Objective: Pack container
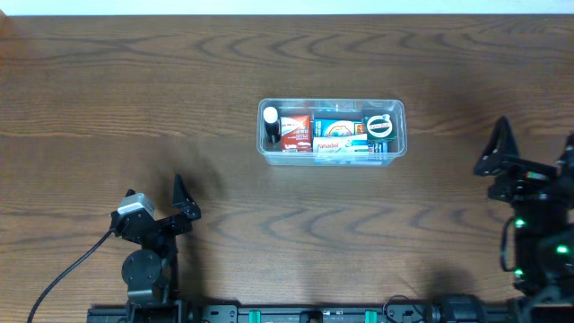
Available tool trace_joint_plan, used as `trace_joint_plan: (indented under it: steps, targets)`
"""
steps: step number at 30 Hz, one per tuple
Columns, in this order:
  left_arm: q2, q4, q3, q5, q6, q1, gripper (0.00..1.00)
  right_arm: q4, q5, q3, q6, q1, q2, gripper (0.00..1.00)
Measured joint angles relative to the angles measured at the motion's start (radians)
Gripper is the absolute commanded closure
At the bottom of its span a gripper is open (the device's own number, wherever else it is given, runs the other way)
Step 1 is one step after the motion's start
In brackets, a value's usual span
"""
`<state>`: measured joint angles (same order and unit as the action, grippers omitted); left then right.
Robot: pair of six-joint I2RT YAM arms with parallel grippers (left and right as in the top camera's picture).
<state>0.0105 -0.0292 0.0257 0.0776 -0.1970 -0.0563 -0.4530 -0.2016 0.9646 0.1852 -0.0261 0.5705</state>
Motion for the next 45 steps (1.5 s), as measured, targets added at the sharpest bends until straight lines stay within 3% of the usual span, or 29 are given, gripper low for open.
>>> trace_joint_plan:
  steps: [11,14,24,45]
  targets:
    - [0.0,-0.001,0.0,0.0,0.011,0.0,0.02,0.71,0.037,-0.644,-0.003,0.0,-0.175,0.01]
    - [0.0,-0.001,0.0,0.0,0.012,0.0,0.02,0.807,0.053,-0.741,-0.003,0.0,-0.209,0.01]
    - [0.0,-0.001,0.0,0.0,0.011,0.0,0.02,0.787,0.075,-0.826,-0.002,0.0,-0.382,0.01]
    - [0.0,-0.001,0.0,0.0,0.012,0.0,0.02,0.747,0.09,-0.905,-0.002,0.0,-0.556,0.01]
